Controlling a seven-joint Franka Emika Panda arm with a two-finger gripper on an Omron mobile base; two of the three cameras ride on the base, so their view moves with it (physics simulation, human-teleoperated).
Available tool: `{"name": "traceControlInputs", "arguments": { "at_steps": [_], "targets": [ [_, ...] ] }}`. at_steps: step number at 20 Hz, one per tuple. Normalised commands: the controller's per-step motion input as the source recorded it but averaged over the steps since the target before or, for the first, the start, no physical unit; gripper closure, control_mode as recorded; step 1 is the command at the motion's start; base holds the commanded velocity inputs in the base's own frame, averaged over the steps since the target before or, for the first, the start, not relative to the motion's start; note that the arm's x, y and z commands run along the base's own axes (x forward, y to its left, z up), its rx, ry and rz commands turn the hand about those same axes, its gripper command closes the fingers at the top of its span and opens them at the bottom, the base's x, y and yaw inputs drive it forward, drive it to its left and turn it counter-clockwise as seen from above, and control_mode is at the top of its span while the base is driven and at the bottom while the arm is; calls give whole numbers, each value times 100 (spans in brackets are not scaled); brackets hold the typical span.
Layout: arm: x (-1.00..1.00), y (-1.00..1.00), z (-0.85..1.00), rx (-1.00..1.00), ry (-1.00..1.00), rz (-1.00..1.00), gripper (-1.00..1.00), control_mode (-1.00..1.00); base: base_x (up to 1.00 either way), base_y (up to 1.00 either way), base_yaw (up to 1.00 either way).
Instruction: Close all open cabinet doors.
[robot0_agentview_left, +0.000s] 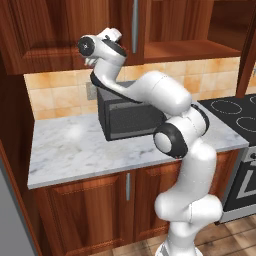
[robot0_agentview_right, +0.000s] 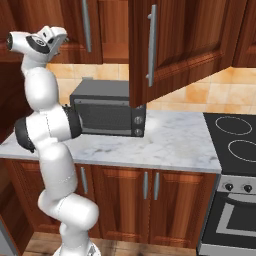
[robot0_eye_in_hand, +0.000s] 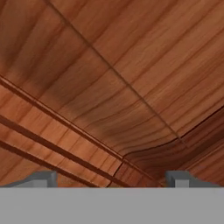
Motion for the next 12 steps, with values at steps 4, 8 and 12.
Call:
{"name": "traceControlInputs", "arguments": {
  "at_steps": [4,8,12],
  "targets": [
    [66,-11,-10,10,0,0,-100,-100,0,0,0],
    [56,-5,-12,9,0,0,-100,-100,0,0,0],
    [-44,-1,-17,3,-10,0,-100,-100,0,0,0]
  ]
}}
